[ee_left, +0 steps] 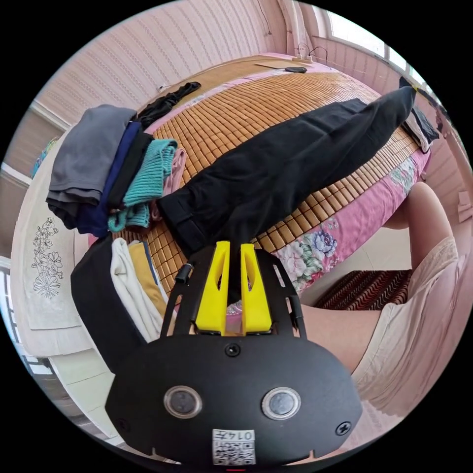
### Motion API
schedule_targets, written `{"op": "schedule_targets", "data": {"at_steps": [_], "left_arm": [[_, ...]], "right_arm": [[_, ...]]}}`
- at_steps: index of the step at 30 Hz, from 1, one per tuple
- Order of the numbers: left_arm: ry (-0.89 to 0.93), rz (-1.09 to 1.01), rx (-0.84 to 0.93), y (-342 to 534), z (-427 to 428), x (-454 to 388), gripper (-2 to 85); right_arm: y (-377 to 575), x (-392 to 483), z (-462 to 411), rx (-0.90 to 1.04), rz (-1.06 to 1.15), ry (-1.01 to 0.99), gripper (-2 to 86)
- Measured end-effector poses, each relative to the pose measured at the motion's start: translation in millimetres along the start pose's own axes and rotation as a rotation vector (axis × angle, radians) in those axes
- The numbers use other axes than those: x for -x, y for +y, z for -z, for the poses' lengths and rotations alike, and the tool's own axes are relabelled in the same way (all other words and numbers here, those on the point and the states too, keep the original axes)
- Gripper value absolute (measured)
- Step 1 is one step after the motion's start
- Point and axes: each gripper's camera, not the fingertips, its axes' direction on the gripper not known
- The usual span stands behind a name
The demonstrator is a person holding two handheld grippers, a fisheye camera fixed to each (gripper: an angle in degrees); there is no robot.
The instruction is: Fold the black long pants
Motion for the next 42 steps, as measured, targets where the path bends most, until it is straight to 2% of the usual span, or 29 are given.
{"op": "schedule_targets", "data": {"at_steps": [2,5,9,12,15,18,20,23,24,27,29,32,36,40,42], "left_arm": [[0.051,0.015,0.024,10.9,-8.6,-5.2,4.1],[0.069,-0.006,0.097,22.0,-33.1,-19.2,4.1],[0.111,0.002,0.145,31.8,-49.0,-16.8,4.1],[0.134,0.061,0.119,35.8,-44.2,-3.2,4.1],[0.147,0.130,0.050,31.8,-28.1,18.7,4.1],[0.141,0.159,-0.013,30.4,-9.4,41.8,4.1],[0.137,0.170,-0.031,32.8,-0.5,53.8,4.1],[0.151,0.163,-0.059,43.6,6.0,63.3,4.1],[0.167,0.133,-0.074,51.9,4.1,61.3,4.1],[0.256,0.140,-0.023,72.8,-20.5,56.4,4.3],[0.297,0.156,0.006,82.1,-36.9,53.9,4.7],[0.337,0.173,0.058,90.3,-55.9,57.1,5.3],[0.332,0.155,0.078,94.0,-51.9,68.5,6.1],[0.368,0.165,0.073,106.2,-47.3,82.2,6.1],[0.395,0.222,0.053,122.0,-46.4,94.2,5.8]], "right_arm": [[64.3,-39.3,-13.5,0.144,-0.164,0.087,0.9],[137.3,-78.5,-41.8,0.342,-0.403,0.081,0.9],[174.0,-93.5,-42.2,0.377,-0.513,0.095,0.9],[189.3,-102.1,-36.5,0.391,-0.573,0.075,0.9],[161.0,-104.3,-47.7,0.321,-0.530,-0.019,0.8],[87.2,-79.5,-80.2,0.230,-0.344,-0.154,0.7],[38.1,-50.7,-86.0,0.070,-0.195,-0.305,0.6],[38.4,-44.4,-58.7,-0.180,-0.118,-0.455,0.5],[47.1,-49.5,-54.0,-0.207,-0.132,-0.461,0.5],[118.0,-94.5,-54.5,-0.160,-0.314,-0.329,0.3],[191.3,-135.4,-84.8,0.043,-0.550,-0.194,0.2],[258.1,-149.9,-109.6,0.170,-0.708,-0.085,0.0],[272.5,-130.2,-126.7,0.174,-0.678,-0.046,0.0],[244.9,-85.0,-147.8,0.165,-0.500,0.102,-0.1],[231.8,-60.5,-165.2,0.174,-0.397,0.078,0.0]]}}
